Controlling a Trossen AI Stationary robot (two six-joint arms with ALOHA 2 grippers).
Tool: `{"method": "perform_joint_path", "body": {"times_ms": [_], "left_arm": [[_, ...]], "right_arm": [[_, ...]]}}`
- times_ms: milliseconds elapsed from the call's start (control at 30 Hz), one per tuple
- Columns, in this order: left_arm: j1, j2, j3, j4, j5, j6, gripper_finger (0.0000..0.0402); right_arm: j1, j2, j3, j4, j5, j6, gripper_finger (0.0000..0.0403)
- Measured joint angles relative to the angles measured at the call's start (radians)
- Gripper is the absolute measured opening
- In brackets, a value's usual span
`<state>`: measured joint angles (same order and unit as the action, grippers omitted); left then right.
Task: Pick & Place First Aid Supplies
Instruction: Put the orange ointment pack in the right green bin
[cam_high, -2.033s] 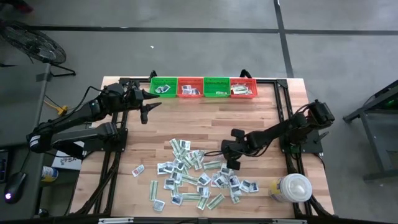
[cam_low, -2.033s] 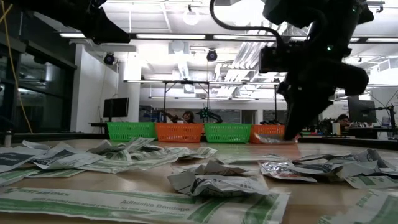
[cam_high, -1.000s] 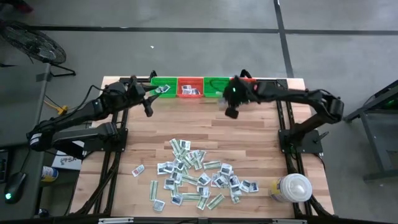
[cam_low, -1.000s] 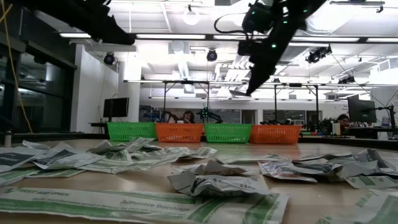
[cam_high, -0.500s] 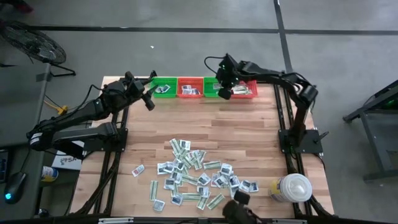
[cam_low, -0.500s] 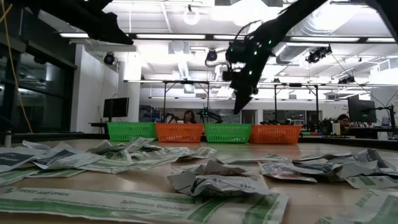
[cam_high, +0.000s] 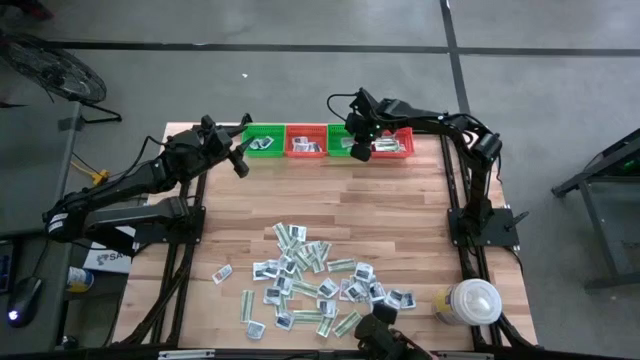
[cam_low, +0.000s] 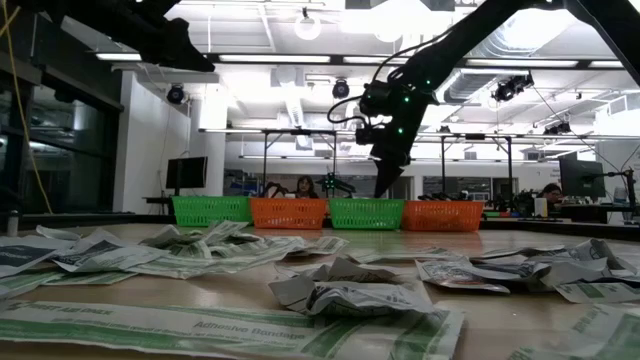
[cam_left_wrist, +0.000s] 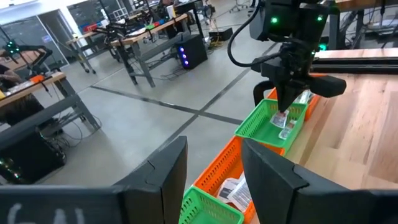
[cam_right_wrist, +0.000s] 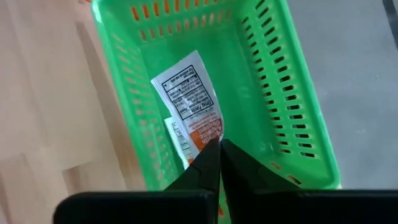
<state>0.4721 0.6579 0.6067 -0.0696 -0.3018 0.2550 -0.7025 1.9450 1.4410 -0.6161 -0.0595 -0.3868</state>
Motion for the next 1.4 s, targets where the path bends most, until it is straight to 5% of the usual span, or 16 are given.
{"method": "perform_joint_path", "body": {"times_ms": [567,1100,1400], "left_arm": [[0.000,-0.046,0.000,-0.149,0.084,-0.107,0.0149],[-0.001,-0.071,0.027,-0.512,0.371,-0.309,0.0149],[-0.002,-0.066,0.164,-0.777,0.361,-0.320,0.0149]], "right_arm": [[-0.016,-0.063,0.000,0.009,-0.115,0.027,0.0165],[-0.072,-0.222,0.000,0.060,-0.121,0.034,0.0174],[-0.079,-0.234,0.000,0.050,-0.171,0.024,0.0174]]}}
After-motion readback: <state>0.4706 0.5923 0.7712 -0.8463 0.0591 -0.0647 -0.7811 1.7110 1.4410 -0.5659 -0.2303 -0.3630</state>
